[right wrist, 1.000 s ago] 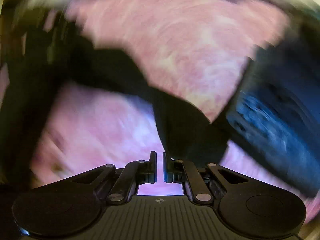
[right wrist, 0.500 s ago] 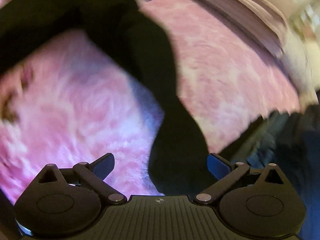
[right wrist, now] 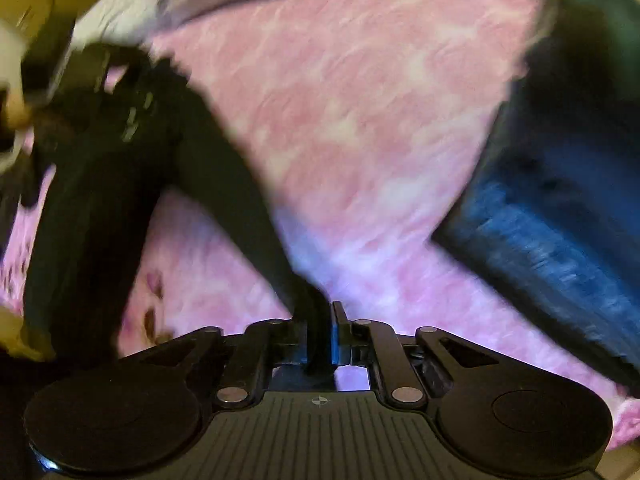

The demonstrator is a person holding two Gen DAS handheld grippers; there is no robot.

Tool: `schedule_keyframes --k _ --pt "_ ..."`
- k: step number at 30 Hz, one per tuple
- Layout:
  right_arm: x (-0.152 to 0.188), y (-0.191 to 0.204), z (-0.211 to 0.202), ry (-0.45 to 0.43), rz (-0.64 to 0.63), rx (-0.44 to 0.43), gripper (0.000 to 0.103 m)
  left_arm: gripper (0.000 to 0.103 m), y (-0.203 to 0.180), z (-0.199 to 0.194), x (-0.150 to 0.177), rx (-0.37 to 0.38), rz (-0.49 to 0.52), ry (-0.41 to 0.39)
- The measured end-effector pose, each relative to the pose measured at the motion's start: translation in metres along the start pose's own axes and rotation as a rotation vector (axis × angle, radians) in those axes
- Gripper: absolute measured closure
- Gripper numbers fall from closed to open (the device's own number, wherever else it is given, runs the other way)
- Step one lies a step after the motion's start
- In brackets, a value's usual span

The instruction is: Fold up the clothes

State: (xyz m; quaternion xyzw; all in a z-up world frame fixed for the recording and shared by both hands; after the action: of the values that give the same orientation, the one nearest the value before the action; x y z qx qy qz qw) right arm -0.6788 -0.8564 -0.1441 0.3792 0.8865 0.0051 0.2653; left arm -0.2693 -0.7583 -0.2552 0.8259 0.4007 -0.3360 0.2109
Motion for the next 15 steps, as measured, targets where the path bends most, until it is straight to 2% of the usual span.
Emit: schedule_keyframes --k 1,2,3,4,6,8,13,15 --pt "-0.006 -0.011 0.005 -0.029 0.008 0.049 0.083 0.068 0.002 0.006 -0.001 -0.006 -0.014 0.0" --pt "-0.008 -0.022 0.014 -0.036 0.007 0.118 0.049 0.068 0.003 0.009 0.001 -0.013 -0.028 0.004" --pt "-0.006 -0.032 0.027 -0.02 -0.011 0.217 0.036 0.068 0.004 0.008 0.004 -0.021 -0.034 0.005" --pt "-0.004 -0.034 0.035 -0.009 -0.019 0.267 0.03 0.068 0.005 0.007 0.007 -0.03 -0.038 0.005" --pt "0.001 -0.036 0.051 0.011 -0.03 0.349 0.03 0.068 0.008 -0.002 0.018 -0.048 -0.049 0.017" --pt "0.007 -0.023 0.06 -0.005 -0.007 0.353 0.03 0.068 0.014 -0.013 0.033 -0.073 -0.061 0.041" --pt "0.023 0.025 0.087 -0.042 0.021 0.213 0.03 0.068 0.026 -0.042 0.065 -0.173 -0.124 0.097" --pt "0.027 0.04 0.101 -0.022 0.014 0.182 0.03 0.067 0.024 -0.055 0.071 -0.226 -0.158 0.109"
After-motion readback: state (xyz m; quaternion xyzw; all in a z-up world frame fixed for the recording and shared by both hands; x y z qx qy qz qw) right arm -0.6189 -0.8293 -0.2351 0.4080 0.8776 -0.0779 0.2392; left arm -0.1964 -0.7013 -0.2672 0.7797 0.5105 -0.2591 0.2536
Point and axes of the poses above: each gripper's, at about its wrist camera, not at the fingertips, and z roughly the way its jaws point, y to its left, x to its underside, the point moved 7 cm from there along z, roughly the way its jaws point, and after that the axes turned 12 degrees about -y, right-handed, at the moved point
